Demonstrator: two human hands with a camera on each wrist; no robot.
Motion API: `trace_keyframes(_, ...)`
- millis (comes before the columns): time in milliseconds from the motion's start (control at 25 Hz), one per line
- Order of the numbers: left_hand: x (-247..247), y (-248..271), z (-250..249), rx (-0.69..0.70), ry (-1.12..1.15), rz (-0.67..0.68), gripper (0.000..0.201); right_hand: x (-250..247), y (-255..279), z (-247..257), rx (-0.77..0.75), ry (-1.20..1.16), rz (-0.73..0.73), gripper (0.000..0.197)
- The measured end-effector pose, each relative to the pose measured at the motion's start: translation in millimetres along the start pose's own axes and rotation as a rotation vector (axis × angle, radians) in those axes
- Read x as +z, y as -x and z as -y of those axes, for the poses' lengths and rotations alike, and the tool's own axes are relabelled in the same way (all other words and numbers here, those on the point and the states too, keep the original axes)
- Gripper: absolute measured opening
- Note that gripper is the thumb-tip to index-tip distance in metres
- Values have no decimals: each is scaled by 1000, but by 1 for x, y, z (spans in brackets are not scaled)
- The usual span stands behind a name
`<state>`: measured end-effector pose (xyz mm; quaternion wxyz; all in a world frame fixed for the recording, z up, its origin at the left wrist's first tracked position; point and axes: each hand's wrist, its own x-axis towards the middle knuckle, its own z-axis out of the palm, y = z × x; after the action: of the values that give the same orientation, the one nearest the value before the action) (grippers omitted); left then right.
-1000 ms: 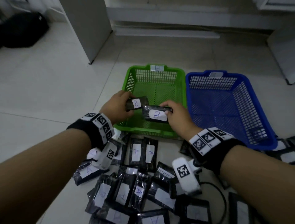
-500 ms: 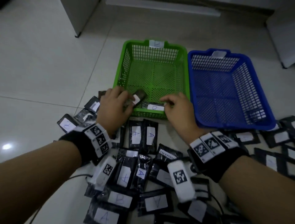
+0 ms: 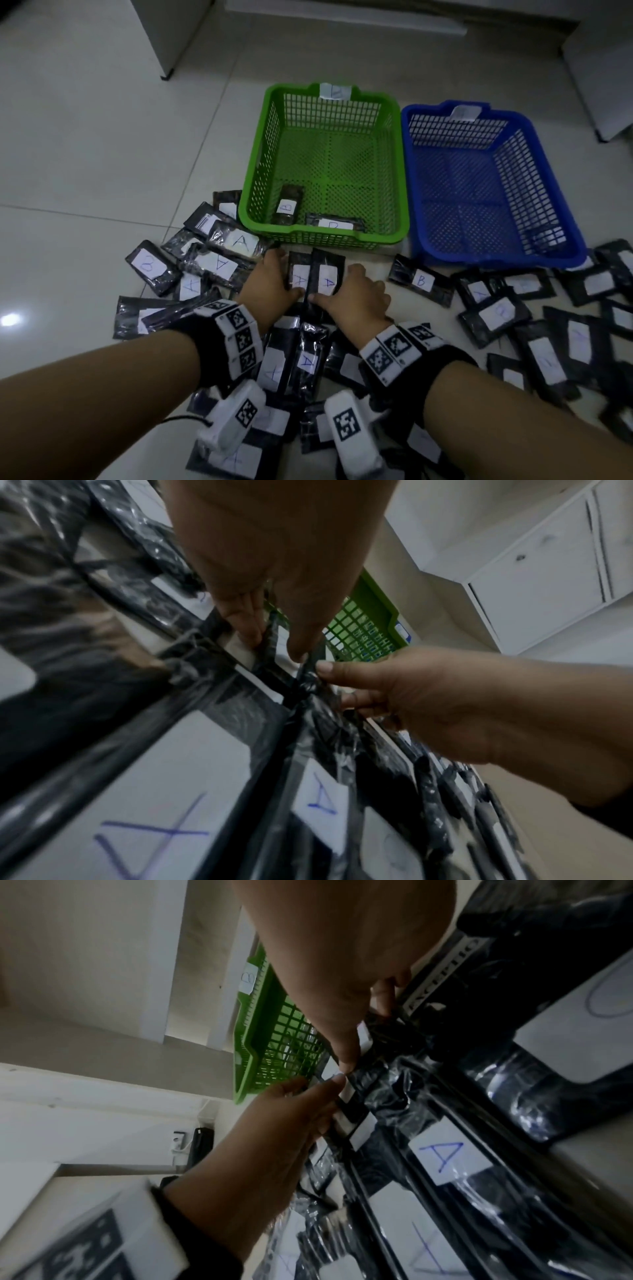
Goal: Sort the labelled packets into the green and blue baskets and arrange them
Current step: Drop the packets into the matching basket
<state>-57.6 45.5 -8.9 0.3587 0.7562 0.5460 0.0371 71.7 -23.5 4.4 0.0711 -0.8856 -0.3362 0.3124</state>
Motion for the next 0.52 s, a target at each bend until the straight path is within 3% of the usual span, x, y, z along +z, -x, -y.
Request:
trace_keyframes(80,-1,0,-2,-96,55,3,57,-2,-6,-2,22,16,75,73)
trace_keyframes(160,-6,5,-7,-79,22,14,27,-6,-10,-8,-9,-7,102,66)
trace_keyframes(360,-16,25,-15,-4,222,-54,14,-21,2,-23,-169,-619,188,36)
trace_keyframes(520,-33,41,-51,77,220,-10,9,-78,12,-35,-277,-751,183,28)
